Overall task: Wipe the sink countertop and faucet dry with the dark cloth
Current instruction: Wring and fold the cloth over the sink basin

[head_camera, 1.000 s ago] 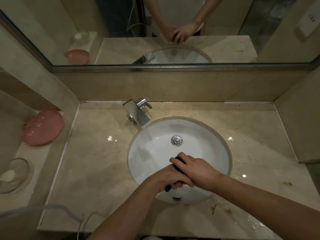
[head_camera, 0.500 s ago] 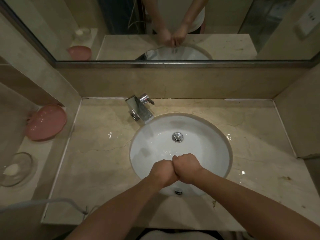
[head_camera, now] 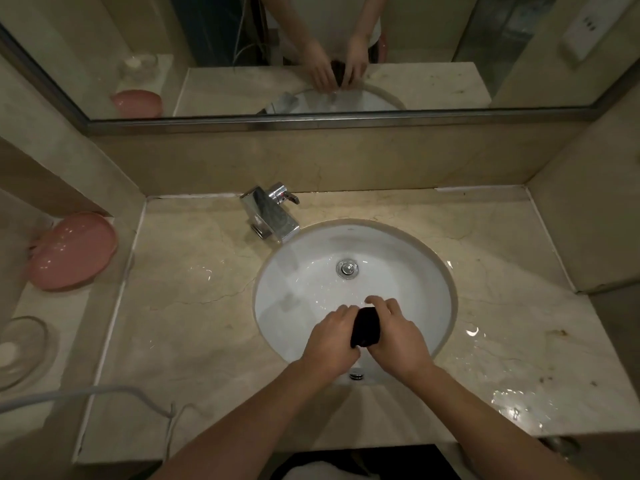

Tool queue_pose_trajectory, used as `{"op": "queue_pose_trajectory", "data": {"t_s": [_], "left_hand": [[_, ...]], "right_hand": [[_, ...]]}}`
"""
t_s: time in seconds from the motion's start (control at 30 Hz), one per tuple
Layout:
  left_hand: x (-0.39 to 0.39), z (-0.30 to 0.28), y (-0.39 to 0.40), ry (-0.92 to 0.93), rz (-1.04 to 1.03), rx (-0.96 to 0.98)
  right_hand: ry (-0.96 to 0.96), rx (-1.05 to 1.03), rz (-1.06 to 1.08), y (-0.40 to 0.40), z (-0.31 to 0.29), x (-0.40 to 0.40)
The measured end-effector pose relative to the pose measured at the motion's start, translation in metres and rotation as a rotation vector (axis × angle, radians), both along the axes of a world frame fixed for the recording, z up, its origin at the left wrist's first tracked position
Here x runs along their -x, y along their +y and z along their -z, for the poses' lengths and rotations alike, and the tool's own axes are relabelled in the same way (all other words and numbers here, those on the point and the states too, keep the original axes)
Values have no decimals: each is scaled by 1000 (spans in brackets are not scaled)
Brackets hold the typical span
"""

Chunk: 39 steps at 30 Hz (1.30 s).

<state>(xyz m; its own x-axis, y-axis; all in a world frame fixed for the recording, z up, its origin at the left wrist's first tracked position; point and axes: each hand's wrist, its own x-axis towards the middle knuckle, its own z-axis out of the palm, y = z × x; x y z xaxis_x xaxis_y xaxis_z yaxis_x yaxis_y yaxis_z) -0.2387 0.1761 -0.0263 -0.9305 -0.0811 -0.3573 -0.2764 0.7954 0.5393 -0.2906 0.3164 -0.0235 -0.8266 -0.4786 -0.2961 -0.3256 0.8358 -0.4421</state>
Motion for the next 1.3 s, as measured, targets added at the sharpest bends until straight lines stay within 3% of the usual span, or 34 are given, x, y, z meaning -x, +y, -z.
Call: {"op": "queue_pose_trajectory", "data": {"t_s": [0.07,0.13,0.27,0.33,0.43,0.53,0.6,0.7,0.77,0.93,1.1,1.2,1.3], "left_hand": [[-4,-3,8,-124,-147,-206],[-3,-12,13,-269,-312,-583],[2,-33,8,-522,-160,-1018],[7,-42,9,-619,-118,-1105],[23,-60,11,-728,-34,-1201],[39,-77,11,-818,161,-1151],[43,-83,13,-849,99,-1098],[43,-82,10,-809,-137,-1134],[45,-85,10,-801,-171,-1146],[49,-93,25,-790,-95,-711],[56,-69,42,-411,-236,-166],[58,-61,42,-256,-149,181],[64,-53,35,-171,19,396]], "right_hand": [[40,135,-76,16,-2,-7],[214,152,-376,34,-7,-12],[568,-46,-828,66,-18,-3],[706,20,-887,66,-23,11],[804,212,-792,50,-37,35],[603,289,-759,40,-53,53],[502,217,-802,42,-62,62],[517,142,-903,43,-64,67],[522,107,-963,42,-65,65],[497,-91,-1051,34,-67,64],[322,-432,-946,4,-77,73],[262,-454,-808,-8,-73,76],[130,-462,-699,-11,-68,81]]}}
